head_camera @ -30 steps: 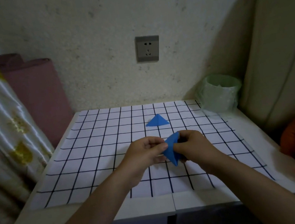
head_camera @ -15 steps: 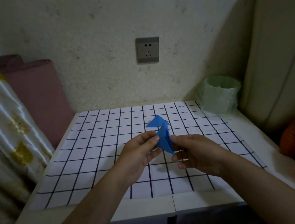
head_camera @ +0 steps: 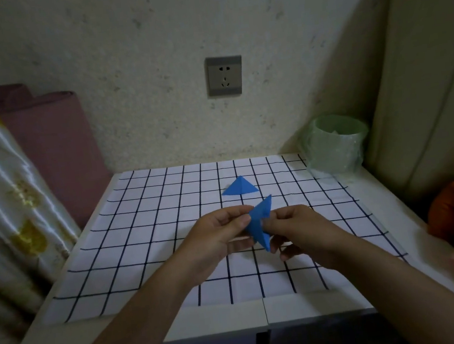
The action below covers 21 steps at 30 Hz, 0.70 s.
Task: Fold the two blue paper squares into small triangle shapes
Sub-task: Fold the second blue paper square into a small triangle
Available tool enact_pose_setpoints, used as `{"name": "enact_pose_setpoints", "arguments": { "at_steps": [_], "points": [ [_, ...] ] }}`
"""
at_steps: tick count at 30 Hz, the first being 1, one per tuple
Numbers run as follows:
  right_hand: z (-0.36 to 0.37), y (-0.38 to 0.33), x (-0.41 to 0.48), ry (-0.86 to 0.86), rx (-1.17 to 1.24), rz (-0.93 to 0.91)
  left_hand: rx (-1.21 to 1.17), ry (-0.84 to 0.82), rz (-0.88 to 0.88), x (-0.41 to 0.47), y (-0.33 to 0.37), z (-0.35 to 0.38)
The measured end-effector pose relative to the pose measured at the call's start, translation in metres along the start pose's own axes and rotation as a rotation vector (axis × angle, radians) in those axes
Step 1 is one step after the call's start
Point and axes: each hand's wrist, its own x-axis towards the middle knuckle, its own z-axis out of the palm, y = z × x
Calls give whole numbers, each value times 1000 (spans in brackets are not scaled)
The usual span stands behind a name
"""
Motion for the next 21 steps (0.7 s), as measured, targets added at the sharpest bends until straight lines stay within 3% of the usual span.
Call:
{"name": "enact_pose_setpoints", "arguments": {
  "at_steps": [4, 9, 15, 21],
  "points": [
    [2, 1, 0, 5, -74, 12, 78, -94, -23, -4, 1, -2],
    [6, 0, 0, -16, -67, 22, 153, -25, 32, -3, -2, 2],
    [7, 0, -1, -31, -122, -17, 261, -71, 44, -6, -4, 1],
    [10, 1, -1, -78, -95, -42, 213, -52, 17, -6, -1, 1]
  ]
}}
